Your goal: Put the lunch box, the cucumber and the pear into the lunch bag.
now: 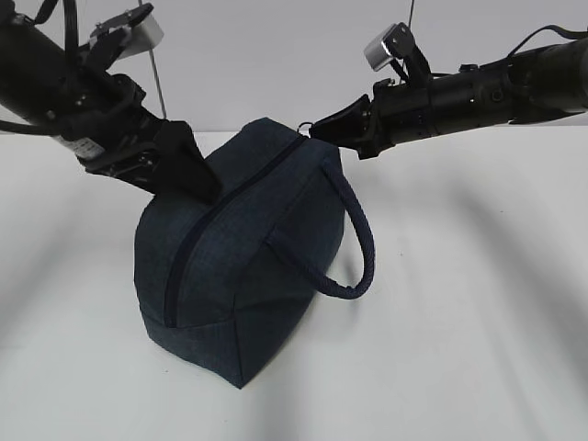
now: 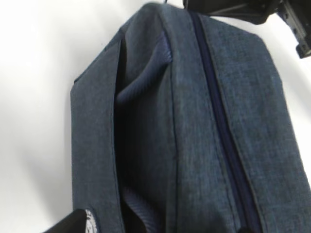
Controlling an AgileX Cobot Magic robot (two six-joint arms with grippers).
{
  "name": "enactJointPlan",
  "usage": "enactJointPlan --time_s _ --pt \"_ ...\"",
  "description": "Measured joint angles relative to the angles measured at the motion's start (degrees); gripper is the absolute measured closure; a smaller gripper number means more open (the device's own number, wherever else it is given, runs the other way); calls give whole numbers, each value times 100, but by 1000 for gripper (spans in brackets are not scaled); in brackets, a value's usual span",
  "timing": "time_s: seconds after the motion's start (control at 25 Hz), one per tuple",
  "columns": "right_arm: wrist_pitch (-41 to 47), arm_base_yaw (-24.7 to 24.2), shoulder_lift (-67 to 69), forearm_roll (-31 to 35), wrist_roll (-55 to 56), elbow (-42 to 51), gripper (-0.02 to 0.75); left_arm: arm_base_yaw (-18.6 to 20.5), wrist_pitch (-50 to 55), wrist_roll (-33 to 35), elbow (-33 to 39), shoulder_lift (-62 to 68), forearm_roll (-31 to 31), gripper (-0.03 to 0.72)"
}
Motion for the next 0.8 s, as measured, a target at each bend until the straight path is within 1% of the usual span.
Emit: enactJointPlan --time_s 0.12,0.28,0.56,0.8 --pt "0 0 0 0 1 0 738 0 143 -14 -299 0 172 185" --pt "0 -8 0 0 11 0 738 0 104 -135 -618 0 162 196" --pt "-10 -8 0 0 22 0 738 0 -592 -184 -665 65 48 197" --pt "-10 -8 0 0 22 0 738 0 -667 -184 -930 680 -68 199"
